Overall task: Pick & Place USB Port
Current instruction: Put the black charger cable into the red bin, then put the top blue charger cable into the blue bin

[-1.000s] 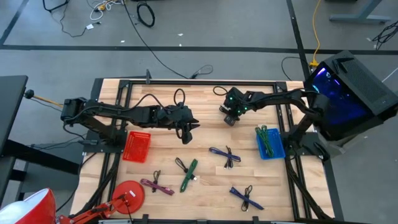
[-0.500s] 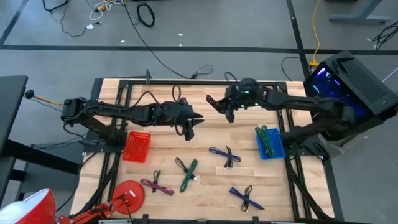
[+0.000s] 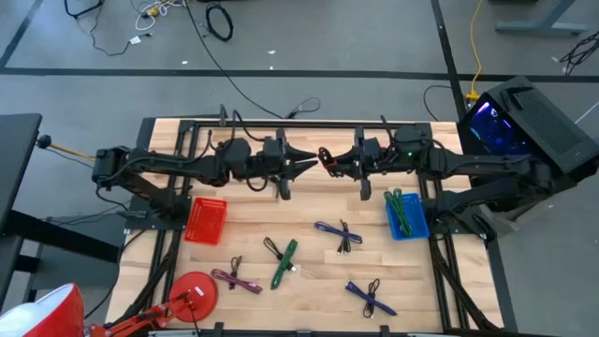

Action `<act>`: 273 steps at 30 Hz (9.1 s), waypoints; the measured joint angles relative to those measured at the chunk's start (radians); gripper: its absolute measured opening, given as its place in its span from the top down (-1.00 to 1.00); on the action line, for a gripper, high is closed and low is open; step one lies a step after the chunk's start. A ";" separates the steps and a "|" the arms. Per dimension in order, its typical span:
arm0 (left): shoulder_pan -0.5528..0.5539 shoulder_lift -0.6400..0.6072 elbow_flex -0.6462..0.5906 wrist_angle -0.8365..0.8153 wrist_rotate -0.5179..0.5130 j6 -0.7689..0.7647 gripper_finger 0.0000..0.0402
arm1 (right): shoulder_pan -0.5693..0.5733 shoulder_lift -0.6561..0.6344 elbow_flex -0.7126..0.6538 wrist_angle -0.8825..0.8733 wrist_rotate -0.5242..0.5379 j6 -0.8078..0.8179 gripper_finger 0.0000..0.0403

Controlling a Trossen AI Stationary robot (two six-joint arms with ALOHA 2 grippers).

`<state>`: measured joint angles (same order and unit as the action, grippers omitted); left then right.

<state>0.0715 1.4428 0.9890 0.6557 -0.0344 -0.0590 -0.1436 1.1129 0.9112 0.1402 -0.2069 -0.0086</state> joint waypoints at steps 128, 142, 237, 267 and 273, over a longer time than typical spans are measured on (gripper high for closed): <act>-0.228 -0.290 -0.071 -1.302 -0.511 -0.239 0.37 | -0.009 0.007 -0.002 -0.211 0.153 -0.025 -0.03; 0.037 -0.017 -0.072 -1.192 -0.308 0.534 0.37 | 0.099 0.007 -0.002 -0.195 0.169 -0.006 -0.03; -0.520 -0.422 -0.111 -1.912 -0.420 -1.433 0.94 | 0.125 0.064 -0.001 -0.188 0.225 -0.006 -0.03; -0.862 -0.316 -0.327 -1.786 -0.317 -2.111 0.47 | 0.125 0.064 -0.001 -0.215 0.225 -0.027 -0.03; -0.822 -0.318 -0.327 -1.805 -0.365 -2.084 0.13 | 0.125 0.064 -0.001 -0.215 0.225 -0.027 -0.03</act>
<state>-0.7506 1.1244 0.6621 -1.1491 -0.3996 -2.1431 -0.0181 1.1770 0.9104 -0.0750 0.0181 -0.0357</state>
